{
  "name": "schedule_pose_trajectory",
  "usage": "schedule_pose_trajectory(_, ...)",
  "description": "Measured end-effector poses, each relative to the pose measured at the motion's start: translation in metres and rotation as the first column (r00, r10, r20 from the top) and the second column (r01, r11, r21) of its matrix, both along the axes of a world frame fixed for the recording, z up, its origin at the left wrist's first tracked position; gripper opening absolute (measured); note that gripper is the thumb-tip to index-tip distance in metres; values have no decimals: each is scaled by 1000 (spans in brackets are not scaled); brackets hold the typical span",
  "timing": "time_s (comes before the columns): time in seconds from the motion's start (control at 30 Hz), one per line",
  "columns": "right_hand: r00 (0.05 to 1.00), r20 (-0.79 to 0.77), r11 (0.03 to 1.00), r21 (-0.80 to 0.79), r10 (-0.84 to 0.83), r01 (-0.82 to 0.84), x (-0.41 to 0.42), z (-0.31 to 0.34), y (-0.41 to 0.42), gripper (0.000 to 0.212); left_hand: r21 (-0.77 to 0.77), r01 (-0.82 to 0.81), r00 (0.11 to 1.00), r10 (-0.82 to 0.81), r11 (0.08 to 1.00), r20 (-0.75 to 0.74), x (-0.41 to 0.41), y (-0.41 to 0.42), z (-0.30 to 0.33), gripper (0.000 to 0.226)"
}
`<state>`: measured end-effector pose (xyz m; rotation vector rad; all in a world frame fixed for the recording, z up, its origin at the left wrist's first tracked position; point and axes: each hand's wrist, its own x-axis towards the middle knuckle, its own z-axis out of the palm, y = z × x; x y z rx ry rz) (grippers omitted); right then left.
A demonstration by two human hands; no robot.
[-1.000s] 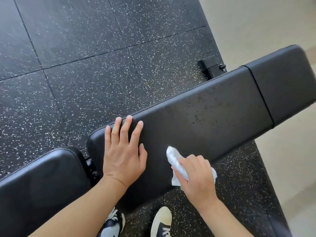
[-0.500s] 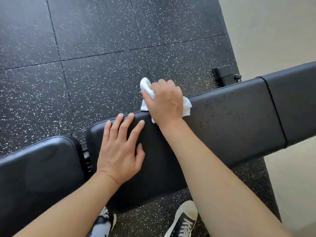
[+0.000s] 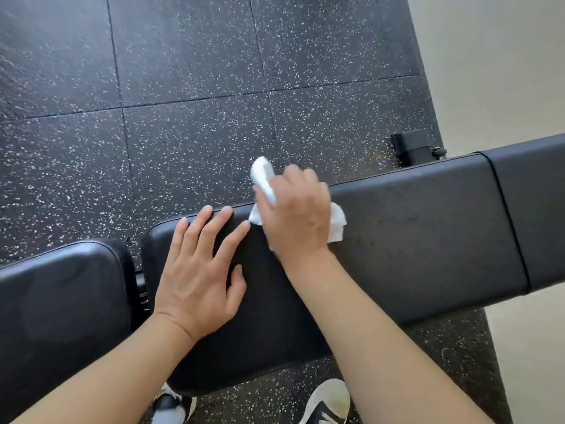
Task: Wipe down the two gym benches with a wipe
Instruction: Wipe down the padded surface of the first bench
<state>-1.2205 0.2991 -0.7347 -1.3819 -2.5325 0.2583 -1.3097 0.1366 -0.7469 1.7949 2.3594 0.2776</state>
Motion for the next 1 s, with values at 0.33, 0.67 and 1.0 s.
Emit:
schedule_pose_trajectory(0.33, 992, -83, 991, 86, -100, 107, 97, -8, 75, 36, 33, 1, 1000, -1, 999, 1, -1, 0, -6, 61)
schedule_pose_trajectory(0.67, 993, -74, 996, 13, 91, -90, -20, -7, -15, 21, 21, 1, 1000, -1, 1000, 17, -1, 1, -3, 61)
schedule_pose_trajectory(1.0, 981, -153, 985, 105, -118, 135, 97, -11, 59, 27, 17, 2, 1000, -2, 1000, -16, -1, 0, -4, 63)
